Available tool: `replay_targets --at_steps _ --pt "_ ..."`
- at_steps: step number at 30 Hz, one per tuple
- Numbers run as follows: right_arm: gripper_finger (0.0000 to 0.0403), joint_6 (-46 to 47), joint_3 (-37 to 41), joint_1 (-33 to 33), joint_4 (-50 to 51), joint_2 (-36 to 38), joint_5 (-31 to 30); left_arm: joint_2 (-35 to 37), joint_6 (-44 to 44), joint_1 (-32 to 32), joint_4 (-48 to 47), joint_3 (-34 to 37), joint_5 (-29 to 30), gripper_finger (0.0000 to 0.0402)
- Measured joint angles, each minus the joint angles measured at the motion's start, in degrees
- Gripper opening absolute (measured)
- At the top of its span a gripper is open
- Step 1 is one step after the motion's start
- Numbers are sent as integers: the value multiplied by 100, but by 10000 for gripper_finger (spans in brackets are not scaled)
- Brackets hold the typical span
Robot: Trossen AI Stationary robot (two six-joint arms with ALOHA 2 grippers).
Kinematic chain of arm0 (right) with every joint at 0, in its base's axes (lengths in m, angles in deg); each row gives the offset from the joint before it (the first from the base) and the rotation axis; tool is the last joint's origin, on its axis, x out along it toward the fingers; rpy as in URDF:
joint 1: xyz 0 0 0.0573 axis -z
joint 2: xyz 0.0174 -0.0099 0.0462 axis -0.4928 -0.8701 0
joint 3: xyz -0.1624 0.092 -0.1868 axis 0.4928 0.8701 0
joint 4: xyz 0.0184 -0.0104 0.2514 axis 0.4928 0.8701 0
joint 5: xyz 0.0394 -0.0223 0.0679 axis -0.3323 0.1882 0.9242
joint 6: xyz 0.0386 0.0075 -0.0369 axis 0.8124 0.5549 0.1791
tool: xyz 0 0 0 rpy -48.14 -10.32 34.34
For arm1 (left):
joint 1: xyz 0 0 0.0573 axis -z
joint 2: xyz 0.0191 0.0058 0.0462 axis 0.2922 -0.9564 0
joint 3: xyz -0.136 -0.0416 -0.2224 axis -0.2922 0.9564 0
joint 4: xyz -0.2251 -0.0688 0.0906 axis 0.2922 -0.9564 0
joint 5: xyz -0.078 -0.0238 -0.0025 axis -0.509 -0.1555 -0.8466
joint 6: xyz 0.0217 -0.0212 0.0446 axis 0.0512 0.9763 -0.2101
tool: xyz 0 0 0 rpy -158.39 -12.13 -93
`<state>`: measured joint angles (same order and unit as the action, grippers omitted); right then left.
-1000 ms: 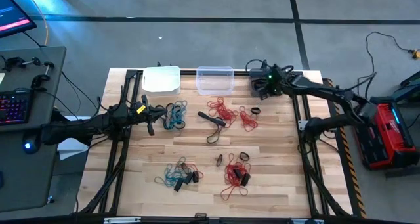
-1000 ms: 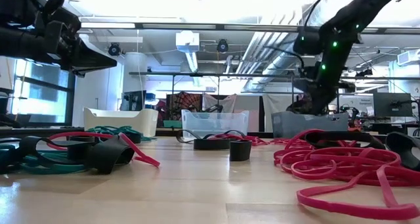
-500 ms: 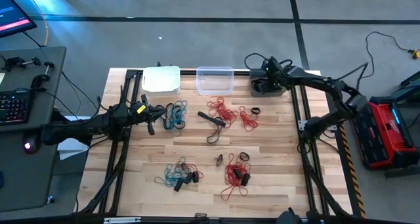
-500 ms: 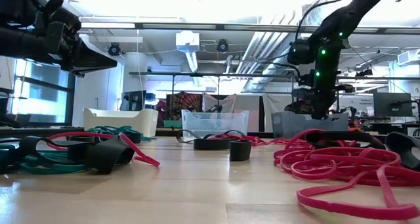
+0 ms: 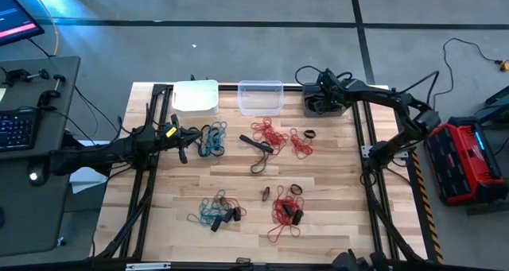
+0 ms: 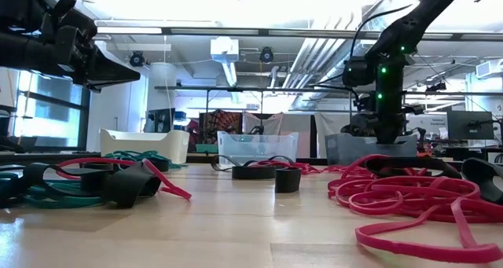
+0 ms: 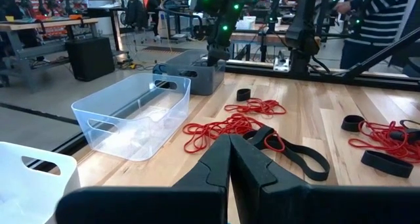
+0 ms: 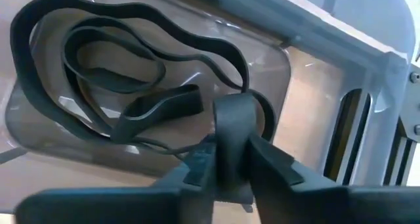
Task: Sort rubber bands into baskets
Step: Put the black rubber band into the black bin
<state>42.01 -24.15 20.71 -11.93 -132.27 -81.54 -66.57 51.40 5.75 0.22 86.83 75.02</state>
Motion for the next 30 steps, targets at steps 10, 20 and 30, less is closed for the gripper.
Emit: replay_targets --at_steps 10,20,30 --pt "150 -225 -565 -288 336 2 -452 1 0 -1 -5 -1 0 0" --pt "87 -540 -872 -1102 117 9 -441 -1 17 -1 -4 -1 0 0" --pt "9 -515 -866 -1860 -314 22 -410 0 13 1 -4 -1 0 0"
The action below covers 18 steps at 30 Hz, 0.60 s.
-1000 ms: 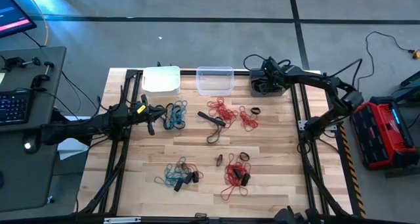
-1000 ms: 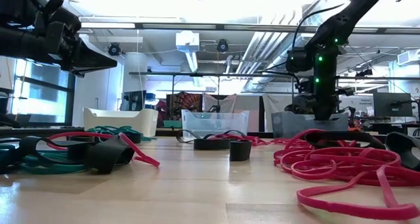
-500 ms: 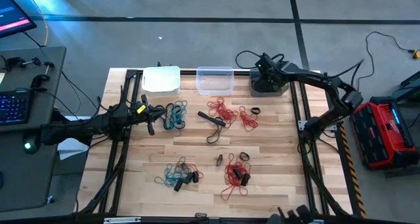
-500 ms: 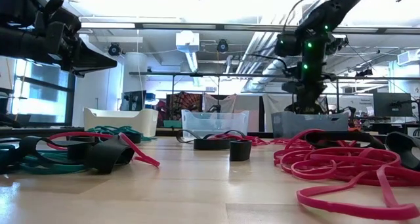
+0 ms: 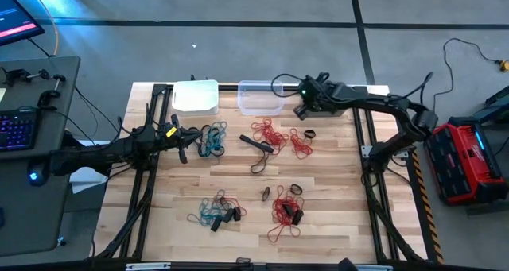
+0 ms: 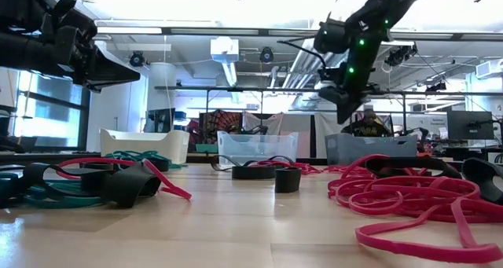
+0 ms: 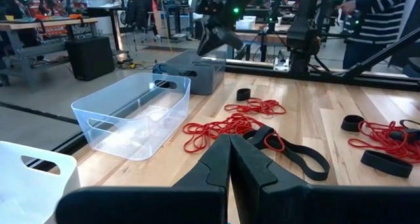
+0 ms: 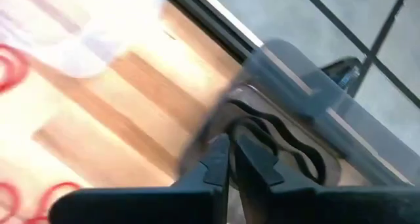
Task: Sort rubber bands into baskets
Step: Put the black rubber band into the black bin
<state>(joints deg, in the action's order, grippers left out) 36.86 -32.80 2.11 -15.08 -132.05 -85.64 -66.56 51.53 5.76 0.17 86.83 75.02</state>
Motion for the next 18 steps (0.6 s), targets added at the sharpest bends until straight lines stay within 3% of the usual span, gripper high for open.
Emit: replay_targets --at_steps 8,18 --pt "1 64 47 -447 -474 2 -16 -1 -9 -1 0 0 0 0" --pt "0 199 883 -1032 -1785 44 119 -1 -4 0 2 0 0 0"
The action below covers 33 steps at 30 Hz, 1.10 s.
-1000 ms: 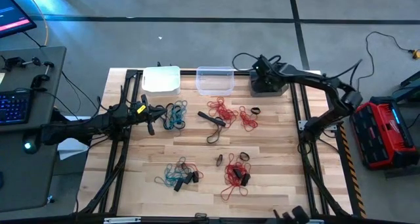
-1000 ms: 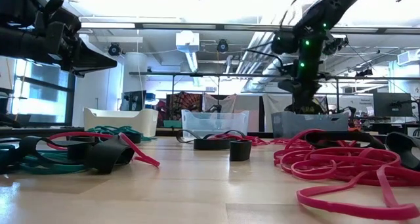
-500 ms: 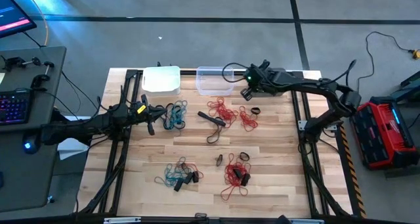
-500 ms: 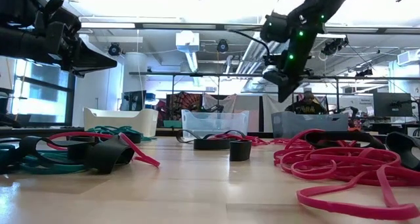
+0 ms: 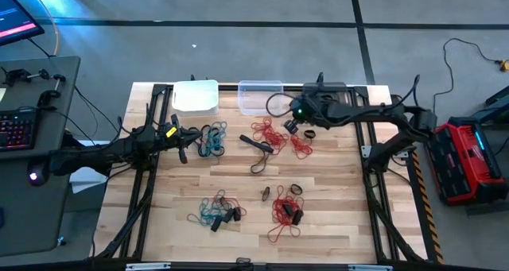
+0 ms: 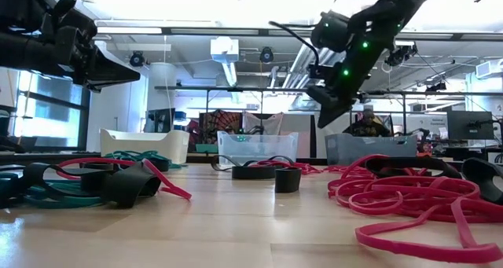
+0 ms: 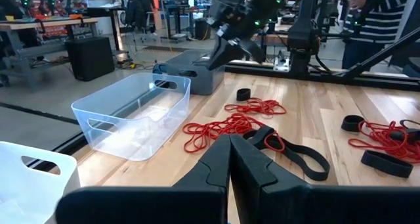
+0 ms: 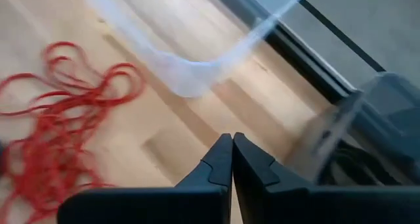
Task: Sort rubber bands into baskets
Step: Put the black rubber band into the black bin
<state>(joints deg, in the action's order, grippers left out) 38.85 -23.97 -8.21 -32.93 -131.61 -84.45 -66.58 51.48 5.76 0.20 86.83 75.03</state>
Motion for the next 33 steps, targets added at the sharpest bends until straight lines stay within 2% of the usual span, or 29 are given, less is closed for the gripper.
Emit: replay_targets --at_steps 7,15,23,27,33 --pt "0 84 24 -330 -91 86 -209 0 3 -1 11 0 242 0" --pt "0 61 24 -759 -59 648 -453 0 -54 -1 4 0 240 0" --pt "0 -28 137 -1032 -157 631 -453 0 -77 -1 -15 0 256 0" --pt "0 -37 333 -1064 -611 634 -448 1 -57 -1 -10 0 284 0" --pt "0 -6 419 -1059 -452 632 -235 0 -57 1 -6 0 282 0"
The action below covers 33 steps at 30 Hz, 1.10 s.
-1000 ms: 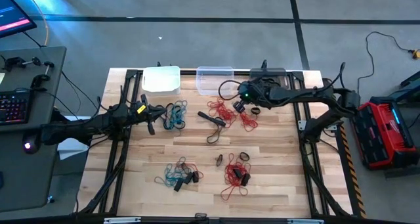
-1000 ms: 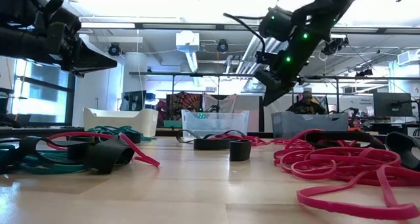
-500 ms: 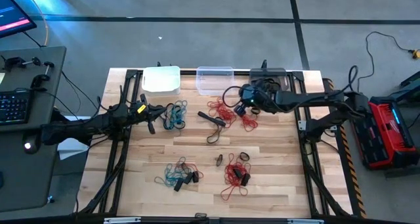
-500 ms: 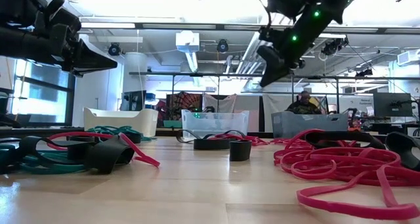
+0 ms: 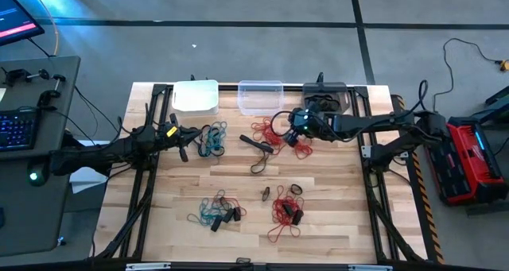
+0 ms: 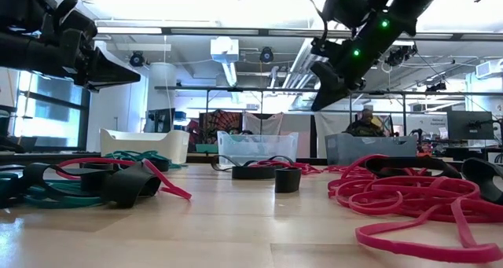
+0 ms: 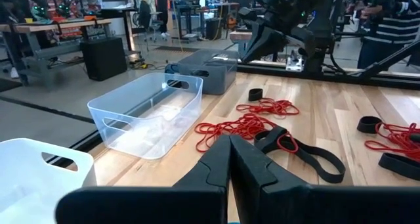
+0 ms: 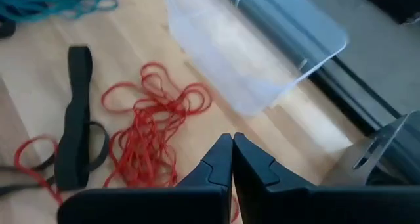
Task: Sort rubber bands into baskets
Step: Put the black rubber band into the black bin
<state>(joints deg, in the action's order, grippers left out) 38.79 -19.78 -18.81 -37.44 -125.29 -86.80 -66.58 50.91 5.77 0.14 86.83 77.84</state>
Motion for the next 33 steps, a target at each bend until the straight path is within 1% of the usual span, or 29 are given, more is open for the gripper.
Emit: replay_targets --at_steps 2,4,6,10,14,18,21,25,33 --pt "0 152 0 14 131 0 387 1 0 0 1 0 -26 0" --pt "1 321 0 40 305 0 898 2 0 0 1 0 -33 0" --pt "5 511 0 51 558 0 1162 1 0 -1 1 0 -39 0" --pt "33 890 76 50 938 0 1122 0 0 0 -1 0 -42 0" --pt "78 1234 313 93 979 -2 1029 0 2 0 -1 0 -42 0" --pt "120 1333 411 101 1398 -4 831 1 51 0 -31 0 -44 0" --pt "141 1328 411 101 1656 -4 822 0 48 0 -53 0 -45 0" --pt "154 1261 411 163 1824 -4 825 1 48 0 -51 0 -46 0" --pt "156 657 411 381 1821 -4 860 1 48 0 -69 0 -46 0"
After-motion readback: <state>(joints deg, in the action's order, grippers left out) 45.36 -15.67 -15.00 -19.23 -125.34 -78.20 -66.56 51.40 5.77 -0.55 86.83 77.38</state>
